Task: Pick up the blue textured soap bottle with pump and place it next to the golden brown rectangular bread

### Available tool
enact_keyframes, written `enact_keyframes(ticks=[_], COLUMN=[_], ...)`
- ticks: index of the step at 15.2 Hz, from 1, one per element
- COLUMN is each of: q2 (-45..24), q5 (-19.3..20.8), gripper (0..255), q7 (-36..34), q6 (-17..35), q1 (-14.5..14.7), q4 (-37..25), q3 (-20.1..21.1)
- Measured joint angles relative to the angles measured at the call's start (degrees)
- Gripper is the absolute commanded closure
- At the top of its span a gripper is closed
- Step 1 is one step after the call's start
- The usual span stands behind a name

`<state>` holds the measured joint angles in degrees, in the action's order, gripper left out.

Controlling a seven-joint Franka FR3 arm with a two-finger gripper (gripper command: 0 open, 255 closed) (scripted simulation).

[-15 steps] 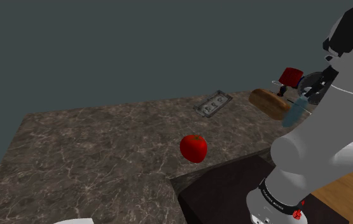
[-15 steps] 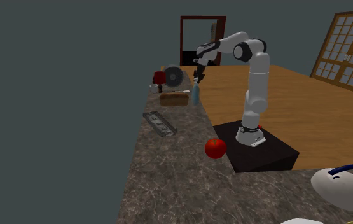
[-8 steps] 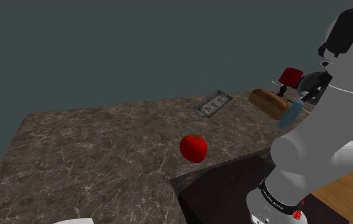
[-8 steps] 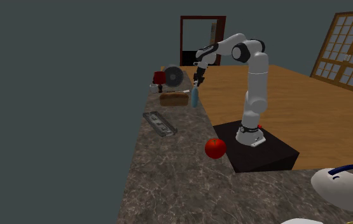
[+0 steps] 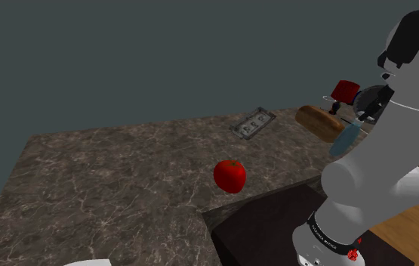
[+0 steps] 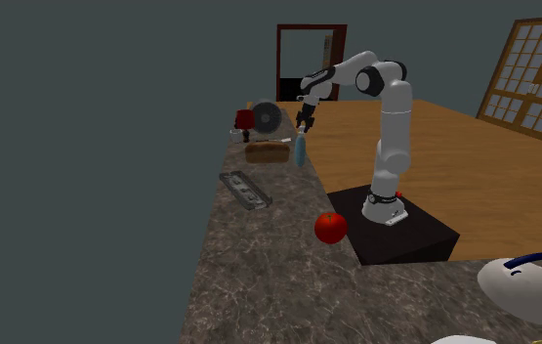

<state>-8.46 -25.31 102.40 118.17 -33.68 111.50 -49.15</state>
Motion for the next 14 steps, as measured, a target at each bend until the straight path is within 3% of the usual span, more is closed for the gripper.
enact_keyframes(ticks=[4,9,14], q2=[0.01,3.27,3.44], q5=[0.00,3.59,3.91], gripper=[0,0,0], q7=[-0.01,-2.05,-2.49], q6=[0.00,-4.94,-5.67], q1=[0.00,-0.04,0.03], q4=[0.00,-3.22,-3.89], q3=[0.00,-1.15,-1.15])
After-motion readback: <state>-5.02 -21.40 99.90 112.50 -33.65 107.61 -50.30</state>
